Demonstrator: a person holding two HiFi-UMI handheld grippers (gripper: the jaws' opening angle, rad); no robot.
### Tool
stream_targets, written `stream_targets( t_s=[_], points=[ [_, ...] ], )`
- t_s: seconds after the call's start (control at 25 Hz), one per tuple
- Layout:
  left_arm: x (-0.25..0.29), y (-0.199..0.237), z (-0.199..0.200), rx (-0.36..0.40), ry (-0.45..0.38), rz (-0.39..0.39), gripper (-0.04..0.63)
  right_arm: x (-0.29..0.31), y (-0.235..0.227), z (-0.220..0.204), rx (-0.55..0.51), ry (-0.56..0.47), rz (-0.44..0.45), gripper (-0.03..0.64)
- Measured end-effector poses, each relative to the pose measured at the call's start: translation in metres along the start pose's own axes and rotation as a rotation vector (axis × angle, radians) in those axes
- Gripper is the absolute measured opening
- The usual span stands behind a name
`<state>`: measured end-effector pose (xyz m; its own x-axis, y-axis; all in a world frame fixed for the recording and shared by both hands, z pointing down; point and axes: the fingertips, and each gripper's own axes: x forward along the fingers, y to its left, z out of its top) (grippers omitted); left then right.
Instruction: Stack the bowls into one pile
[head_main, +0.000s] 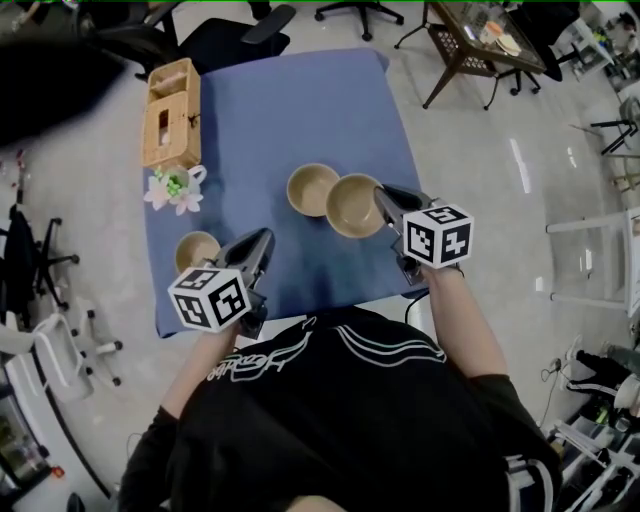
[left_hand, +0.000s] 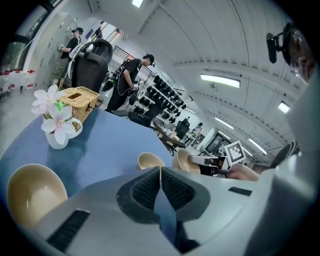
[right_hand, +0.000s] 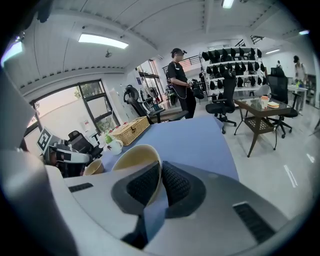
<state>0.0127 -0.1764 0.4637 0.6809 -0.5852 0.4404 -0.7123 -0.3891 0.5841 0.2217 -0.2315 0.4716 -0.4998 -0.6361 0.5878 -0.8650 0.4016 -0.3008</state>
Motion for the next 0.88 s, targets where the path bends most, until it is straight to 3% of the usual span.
stream_targets(
  t_s=[0.48,0.88],
  points=[
    [-0.01,0.017,0.013,-0.034,-0.05,0.065,0.029,0.044,0.019,0.027,-0.056,0.026,0.095,0.044],
    [-0.015,0.031,0.01,-0.069,-0.067,0.12,0.031,0.082,0.03,0.02,-0.063,0.081,0.168,0.046]
  ],
)
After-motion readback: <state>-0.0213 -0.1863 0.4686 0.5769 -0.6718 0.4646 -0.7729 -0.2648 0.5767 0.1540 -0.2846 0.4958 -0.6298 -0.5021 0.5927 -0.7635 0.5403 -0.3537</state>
